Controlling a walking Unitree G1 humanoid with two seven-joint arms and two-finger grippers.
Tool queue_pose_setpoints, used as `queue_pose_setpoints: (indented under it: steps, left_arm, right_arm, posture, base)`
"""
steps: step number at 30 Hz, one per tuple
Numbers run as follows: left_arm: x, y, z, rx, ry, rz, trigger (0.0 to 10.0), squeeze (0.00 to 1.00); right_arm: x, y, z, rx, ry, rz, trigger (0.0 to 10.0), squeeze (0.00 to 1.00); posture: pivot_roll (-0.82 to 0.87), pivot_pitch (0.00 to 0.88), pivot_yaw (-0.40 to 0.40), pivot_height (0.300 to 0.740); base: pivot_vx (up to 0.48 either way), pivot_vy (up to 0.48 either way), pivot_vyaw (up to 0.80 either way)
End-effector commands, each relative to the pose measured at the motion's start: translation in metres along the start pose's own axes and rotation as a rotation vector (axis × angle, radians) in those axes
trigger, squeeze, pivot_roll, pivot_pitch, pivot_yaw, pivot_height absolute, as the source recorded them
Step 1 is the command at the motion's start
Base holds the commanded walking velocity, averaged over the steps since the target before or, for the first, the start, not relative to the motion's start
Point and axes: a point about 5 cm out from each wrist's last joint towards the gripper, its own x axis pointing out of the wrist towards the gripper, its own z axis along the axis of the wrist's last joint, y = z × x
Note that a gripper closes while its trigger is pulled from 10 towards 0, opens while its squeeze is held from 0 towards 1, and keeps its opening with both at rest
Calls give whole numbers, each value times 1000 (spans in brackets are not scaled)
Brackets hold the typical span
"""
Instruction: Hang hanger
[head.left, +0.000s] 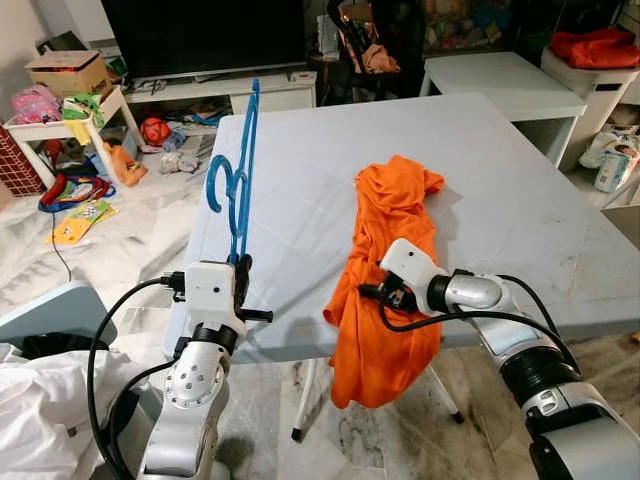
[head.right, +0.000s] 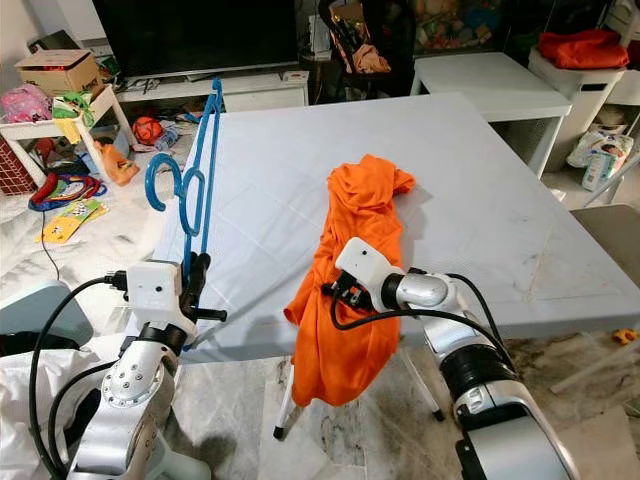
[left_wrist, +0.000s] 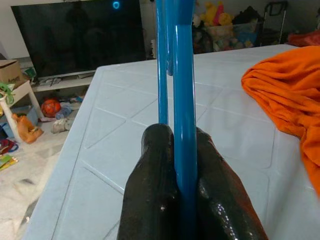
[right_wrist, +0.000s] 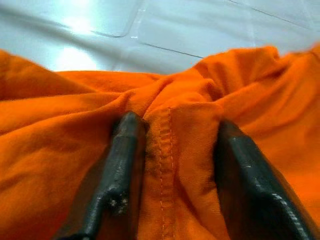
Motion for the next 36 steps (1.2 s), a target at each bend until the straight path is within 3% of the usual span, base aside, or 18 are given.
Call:
queue_pose_setpoints:
  steps: [1, 3, 5, 9, 11, 13, 20, 30, 31, 33, 34, 36]
  left_arm:
    - [-6, 1, -16, 2, 73, 9, 10000, 0]
    - [-6, 0, -16, 1, 74, 9, 10000, 0]
    - [-4, -1, -16, -3, 73, 11, 10000, 0]
    - [-2, -2, -16, -6, 69, 8, 10000, 0]
    - [2, -5, -17, -13, 60, -2, 10000, 0]
    - [4, -4, -20, -14, 63, -4, 10000, 0]
    - [12, -2, -21, -9, 60, -12, 10000, 0]
    - [23, -1, -12, -9, 20, -4, 10000, 0]
    - [23, -3, -11, -7, 17, -12, 10000, 0]
    - [24, -4, -11, -7, 16, -14, 10000, 0]
    - [24, -4, -10, -7, 13, -12, 10000, 0]
    - [24, -3, -10, -8, 11, -7, 10000, 0]
  right_arm:
    - [1, 0, -19, 83, 96, -79, 0, 0]
    - [2, 1, -19, 110, 89, -94, 0, 0]
    - [6, 1, -18, 201, 72, -149, 0, 0]
    - [8, 0, -18, 261, 63, -191, 0, 0]
    - [11, -1, -20, 375, 61, -258, 0, 0]
    - [13, 2, -22, 431, 65, -288, 0, 0]
    - [24, 6, -9, 479, 32, -320, 0, 0]
    - [22, -36, 29, 757, -64, -595, 0, 0]
    - [18, -48, 42, 805, -123, -648, 0, 0]
    - [16, -53, 47, 821, -150, -665, 0, 0]
    - [9, -69, 69, 826, -249, -704, 0, 0]
    - [2, -82, 89, 829, -342, -729, 0, 0]
  posture:
    - [-39, 0, 44, 740]
    - [-40, 0, 37, 740]
    - [-41, 0, 30, 740]
    - [-41, 0, 15, 740]
    - [-33, 0, -5, 740]
    - [-29, 0, -15, 740]
    - [-30, 0, -13, 740]
    - [-46, 0, 43, 740]
    - [-39, 0, 42, 740]
    - [-39, 0, 42, 740]
    - [-32, 0, 40, 740]
    - [-30, 0, 39, 740]
  base:
    - [0, 0, 0]
    - [0, 0, 0]
    - [0, 0, 0]
    - [0, 0, 0]
    - [0, 0, 0]
    - [0, 0, 0]
    - [0, 0, 0]
    - [0, 0, 0]
    - [0, 0, 0]
    - [0, 0, 0]
    - [0, 0, 0]
    - [0, 0, 0]
